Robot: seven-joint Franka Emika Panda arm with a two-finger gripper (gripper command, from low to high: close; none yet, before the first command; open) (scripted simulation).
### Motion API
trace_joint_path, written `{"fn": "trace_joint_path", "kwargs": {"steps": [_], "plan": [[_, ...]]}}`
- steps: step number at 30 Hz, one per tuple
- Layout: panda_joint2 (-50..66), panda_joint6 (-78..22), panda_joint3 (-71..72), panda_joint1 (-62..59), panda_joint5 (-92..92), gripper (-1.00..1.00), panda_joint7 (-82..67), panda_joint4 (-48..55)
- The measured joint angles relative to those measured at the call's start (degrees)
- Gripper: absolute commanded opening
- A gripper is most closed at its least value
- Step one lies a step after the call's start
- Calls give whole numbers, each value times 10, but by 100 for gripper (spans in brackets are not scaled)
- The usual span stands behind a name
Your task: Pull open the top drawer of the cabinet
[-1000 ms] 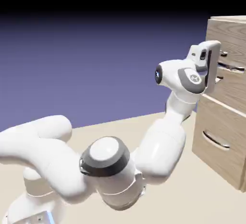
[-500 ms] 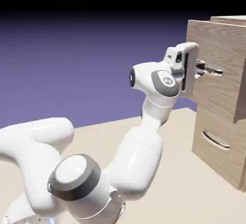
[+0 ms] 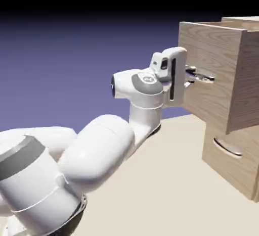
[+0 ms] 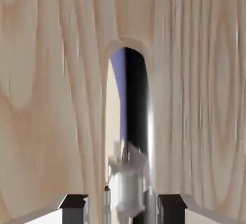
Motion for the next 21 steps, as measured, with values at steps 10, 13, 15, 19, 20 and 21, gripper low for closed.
{"fn": "trace_joint_path", "kwargs": {"steps": [10,13,15,19,20,21], "plan": [[162,106,53,-104,-10,-100,175,16],[181,122,90,-157,-19,-100,218,-4],[215,136,104,-175,-38,-100,268,6],[264,167,146,-230,-69,-100,354,10],[250,170,161,-251,-62,-100,347,-7],[235,175,175,-272,-55,-100,341,-24]]}}
